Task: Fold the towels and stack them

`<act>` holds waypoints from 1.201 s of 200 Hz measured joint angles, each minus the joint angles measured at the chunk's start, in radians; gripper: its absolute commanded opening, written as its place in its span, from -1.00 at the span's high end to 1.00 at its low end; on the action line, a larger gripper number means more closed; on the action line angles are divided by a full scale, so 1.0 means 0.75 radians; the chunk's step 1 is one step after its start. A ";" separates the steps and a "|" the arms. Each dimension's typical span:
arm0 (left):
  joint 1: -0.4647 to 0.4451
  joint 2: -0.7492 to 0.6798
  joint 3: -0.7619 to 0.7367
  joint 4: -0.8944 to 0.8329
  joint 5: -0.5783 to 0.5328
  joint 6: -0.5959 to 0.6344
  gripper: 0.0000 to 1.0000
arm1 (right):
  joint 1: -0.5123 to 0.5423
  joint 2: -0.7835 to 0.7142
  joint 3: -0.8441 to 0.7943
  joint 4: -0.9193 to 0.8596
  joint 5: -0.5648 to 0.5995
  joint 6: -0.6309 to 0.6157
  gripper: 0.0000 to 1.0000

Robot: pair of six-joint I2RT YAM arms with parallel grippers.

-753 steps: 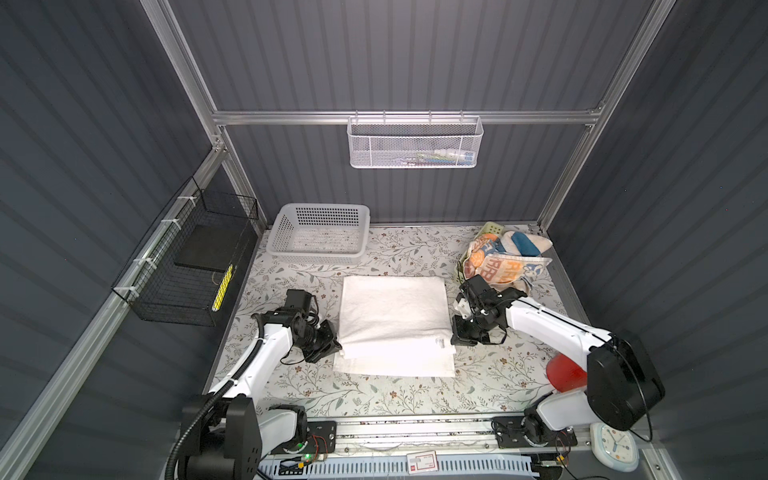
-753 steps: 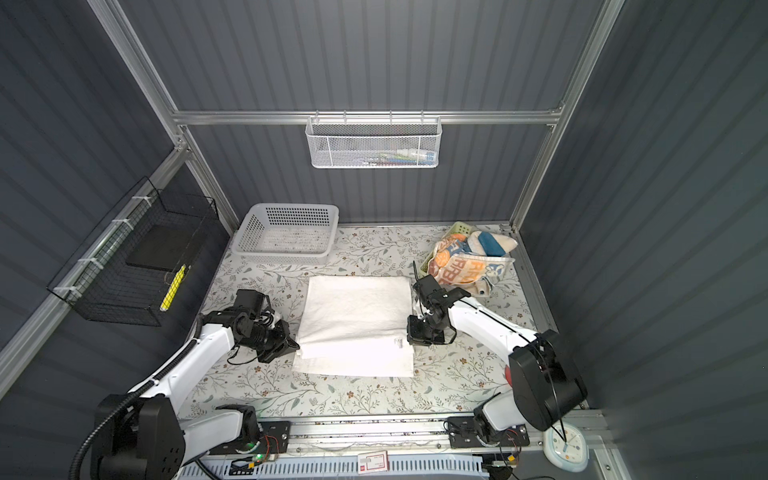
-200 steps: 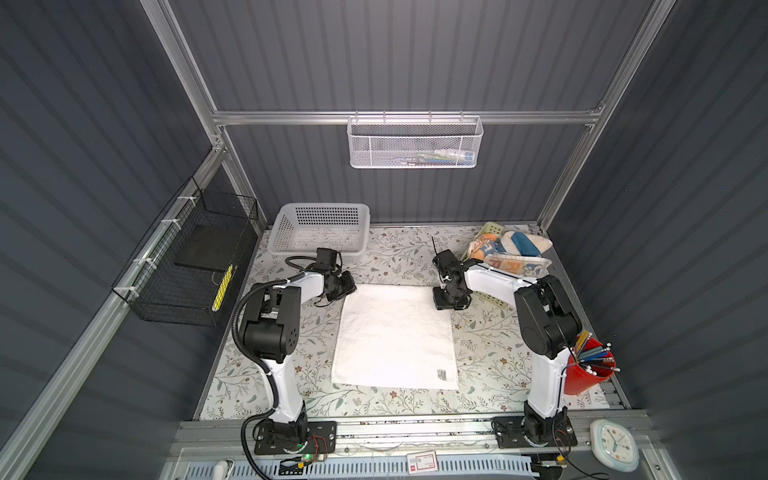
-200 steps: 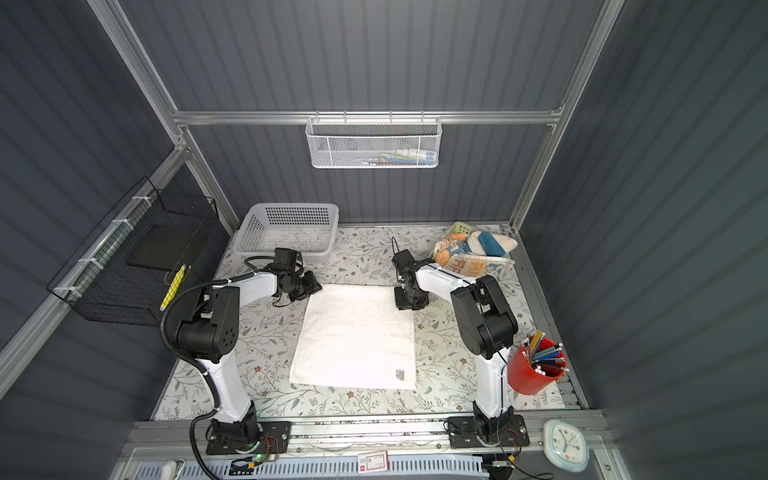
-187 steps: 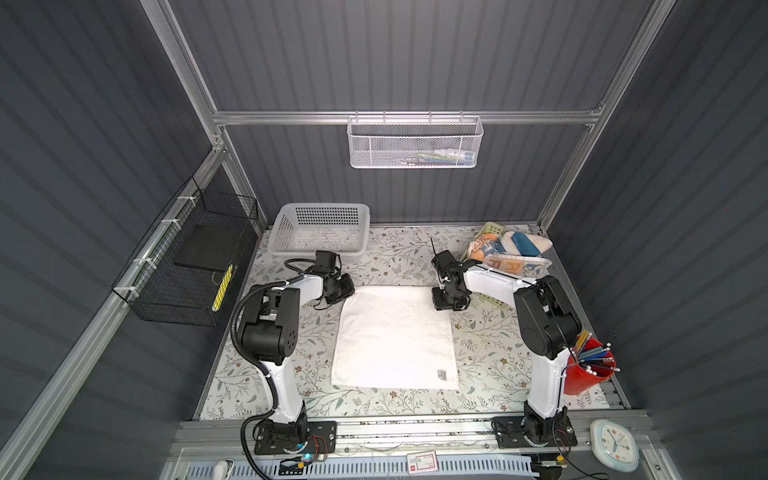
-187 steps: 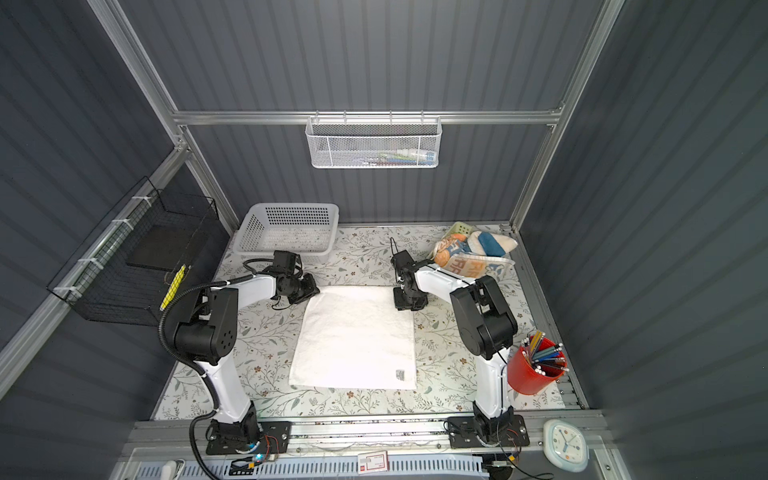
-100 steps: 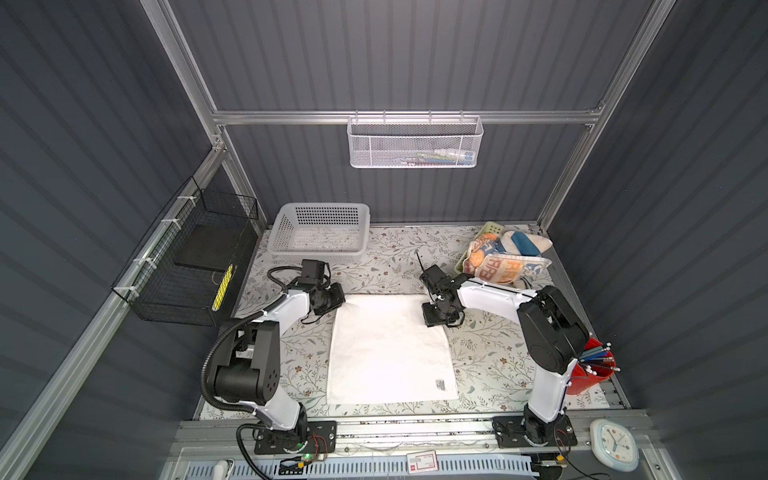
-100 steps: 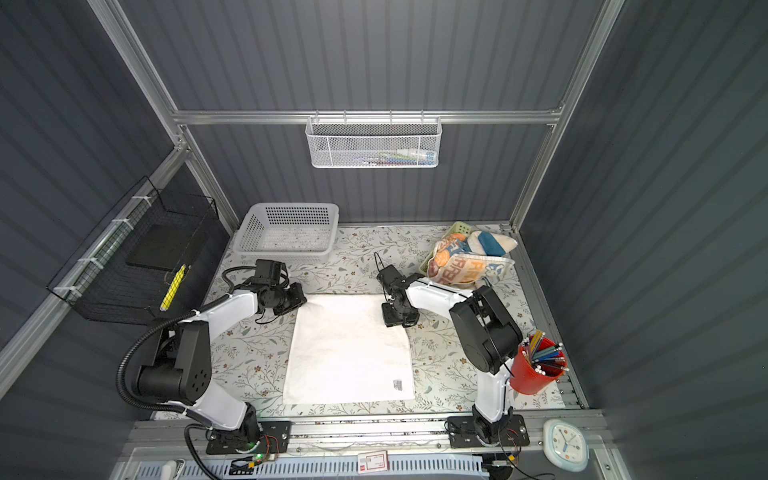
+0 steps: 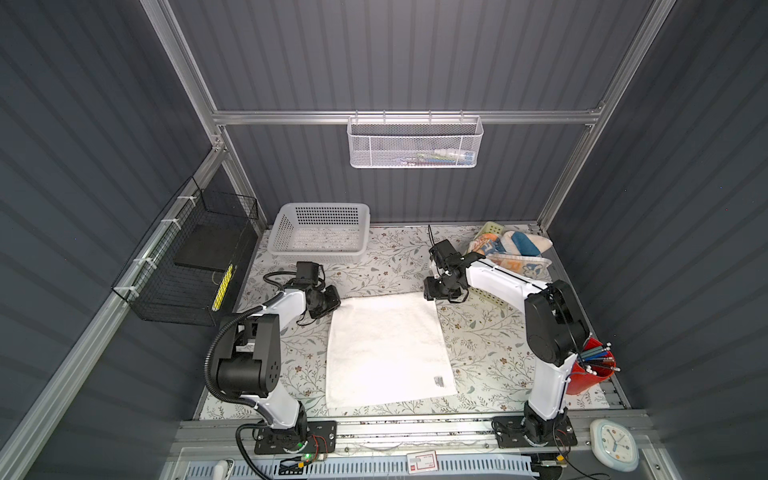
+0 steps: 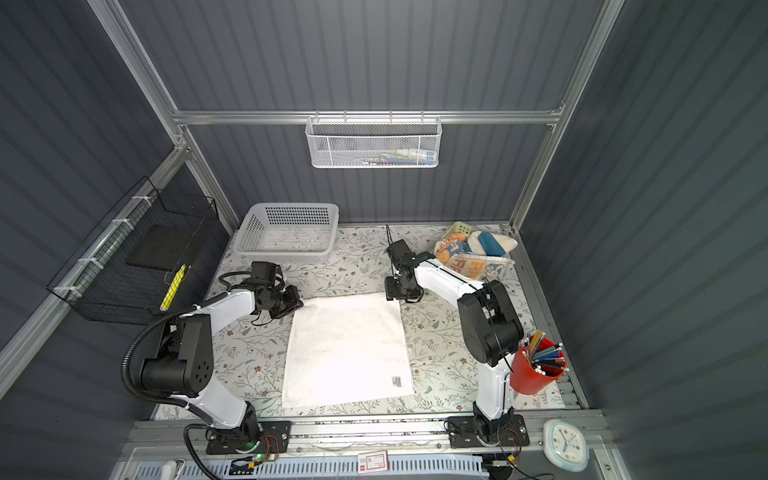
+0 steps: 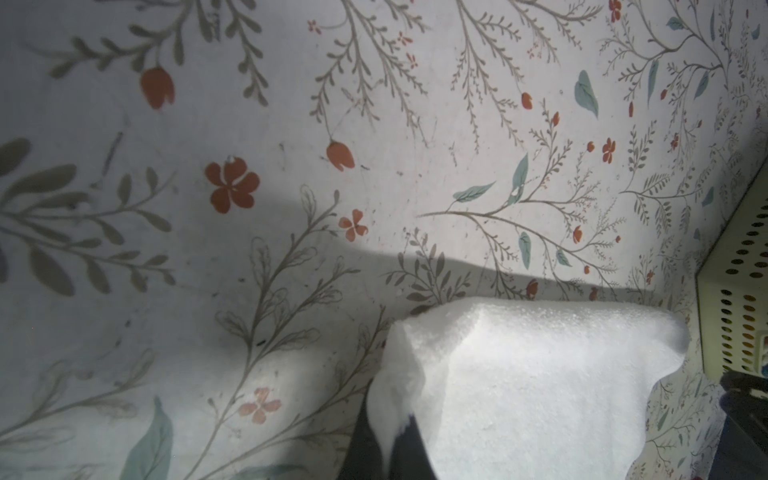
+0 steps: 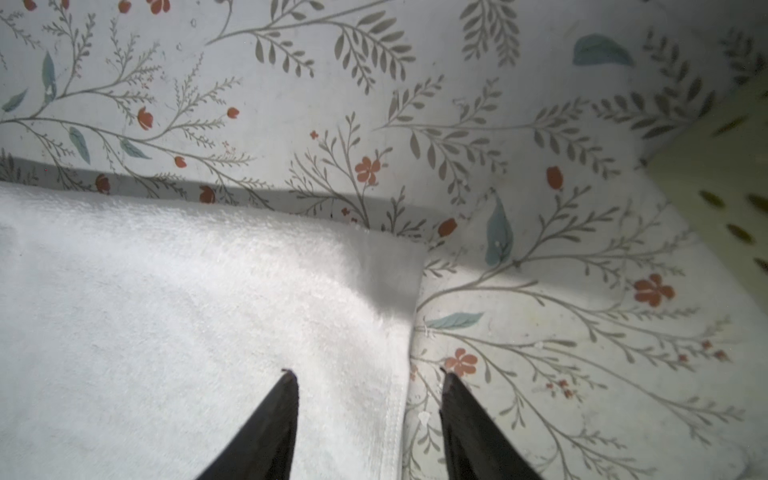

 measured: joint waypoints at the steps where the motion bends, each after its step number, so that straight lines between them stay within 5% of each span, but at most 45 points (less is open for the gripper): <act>1: 0.000 0.000 0.000 0.001 0.001 0.000 1.00 | 0.000 0.005 0.004 -0.001 0.000 -0.001 -0.14; 142: 0.001 0.143 0.066 -0.003 0.115 -0.006 1.00 | -0.080 0.163 0.170 -0.101 -0.064 -0.060 -0.15; 240: 0.001 0.160 0.160 -0.036 0.175 0.087 1.00 | -0.086 0.273 0.229 -0.076 -0.120 -0.089 0.83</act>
